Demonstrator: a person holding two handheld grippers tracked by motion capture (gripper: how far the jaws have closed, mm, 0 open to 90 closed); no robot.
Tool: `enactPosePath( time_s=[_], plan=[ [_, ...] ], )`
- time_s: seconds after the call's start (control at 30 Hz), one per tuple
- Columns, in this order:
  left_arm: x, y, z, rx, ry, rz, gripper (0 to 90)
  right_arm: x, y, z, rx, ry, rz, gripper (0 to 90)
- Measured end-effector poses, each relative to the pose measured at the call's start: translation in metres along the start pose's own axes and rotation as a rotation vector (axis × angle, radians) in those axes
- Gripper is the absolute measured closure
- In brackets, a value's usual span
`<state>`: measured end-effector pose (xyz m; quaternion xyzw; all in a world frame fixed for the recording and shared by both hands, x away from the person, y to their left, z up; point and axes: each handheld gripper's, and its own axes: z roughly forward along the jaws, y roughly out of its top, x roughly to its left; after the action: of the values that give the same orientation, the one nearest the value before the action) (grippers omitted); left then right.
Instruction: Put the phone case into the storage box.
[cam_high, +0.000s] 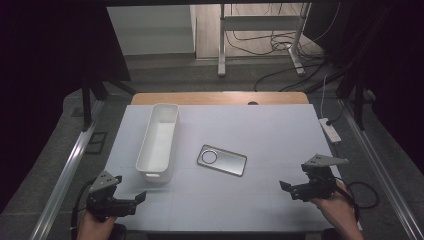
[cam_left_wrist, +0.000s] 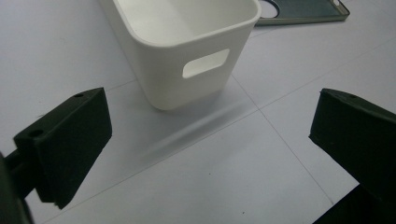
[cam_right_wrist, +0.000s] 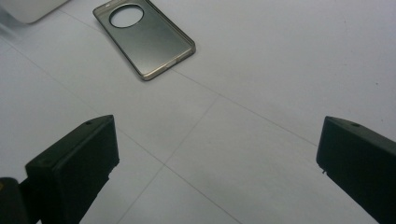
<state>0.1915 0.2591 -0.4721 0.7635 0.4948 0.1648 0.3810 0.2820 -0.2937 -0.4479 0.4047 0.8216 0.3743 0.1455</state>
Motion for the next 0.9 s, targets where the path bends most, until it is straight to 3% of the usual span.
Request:
enactPosePath(
  time_s=[0.1, 0.4, 0.9],
  plan=[
    [0.0, 0.0, 0.0, 0.002, -0.001, 0.003, 0.0, 0.002, 0.004, 0.005, 0.017, 0.02, 0.01, 0.0],
    [-0.001, 0.0, 0.0, 0.004, -0.003, 0.006, 0.0, 0.01, 0.014, 0.019, 0.032, 0.031, -0.045, 0.0],
    [-0.001, 0.0, 0.001, 0.008, -0.004, 0.008, 0.1, 0.017, 0.027, 0.033, 0.039, 0.057, -0.052, 0.0]
  ],
)
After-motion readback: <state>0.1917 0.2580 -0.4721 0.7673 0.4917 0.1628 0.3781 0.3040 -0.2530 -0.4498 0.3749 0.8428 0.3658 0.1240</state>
